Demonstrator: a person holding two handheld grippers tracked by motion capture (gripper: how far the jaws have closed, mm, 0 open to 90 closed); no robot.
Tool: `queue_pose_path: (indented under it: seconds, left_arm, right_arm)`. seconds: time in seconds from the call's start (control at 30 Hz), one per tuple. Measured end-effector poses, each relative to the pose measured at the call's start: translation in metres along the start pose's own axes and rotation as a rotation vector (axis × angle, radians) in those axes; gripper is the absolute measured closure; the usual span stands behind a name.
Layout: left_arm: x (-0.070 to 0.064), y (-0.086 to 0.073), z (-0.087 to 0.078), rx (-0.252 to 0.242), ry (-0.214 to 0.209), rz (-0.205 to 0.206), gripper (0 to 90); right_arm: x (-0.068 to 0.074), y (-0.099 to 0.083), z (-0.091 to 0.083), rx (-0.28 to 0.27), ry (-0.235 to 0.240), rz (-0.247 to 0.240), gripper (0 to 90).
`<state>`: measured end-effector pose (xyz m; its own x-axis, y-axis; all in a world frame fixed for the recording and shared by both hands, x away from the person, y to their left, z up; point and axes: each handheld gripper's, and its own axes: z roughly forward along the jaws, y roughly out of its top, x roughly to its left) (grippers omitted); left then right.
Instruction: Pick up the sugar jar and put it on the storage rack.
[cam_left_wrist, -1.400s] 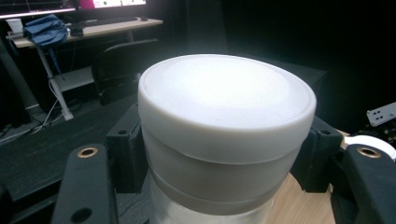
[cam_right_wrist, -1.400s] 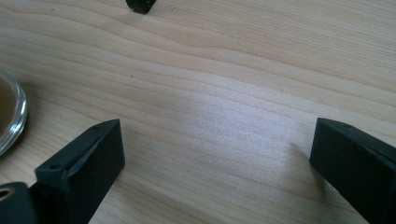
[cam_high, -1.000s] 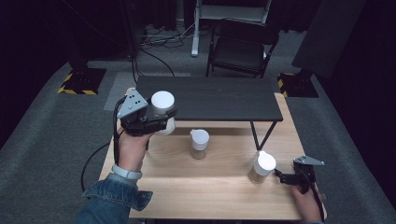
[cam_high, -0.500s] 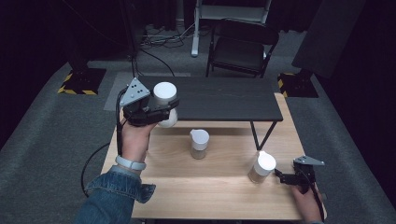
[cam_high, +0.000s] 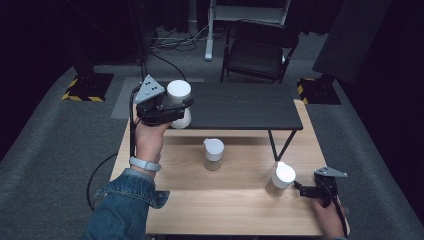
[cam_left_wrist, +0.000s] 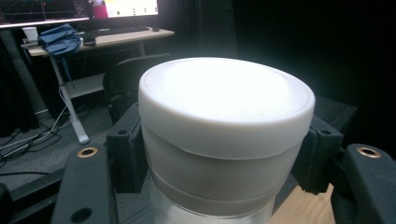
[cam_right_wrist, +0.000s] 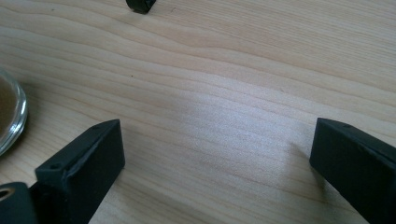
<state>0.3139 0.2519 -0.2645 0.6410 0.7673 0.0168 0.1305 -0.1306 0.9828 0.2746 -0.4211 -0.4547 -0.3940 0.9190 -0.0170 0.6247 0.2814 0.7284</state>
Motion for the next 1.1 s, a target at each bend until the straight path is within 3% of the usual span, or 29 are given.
queue_pose_path:
  seconds: [0.3, 1.1]
  left_arm:
    - [0.004, -0.003, 0.011, 0.002, 0.015, -0.011, 33.3]
    - [0.007, -0.008, 0.022, 0.005, 0.022, -0.038, 33.2]
  right_arm:
    - [0.0, 0.0, 0.0, 0.0, 0.0, 0.0, 2.9]
    - [0.0, 0.0, 0.0, 0.0, 0.0, 0.0, 2.9]
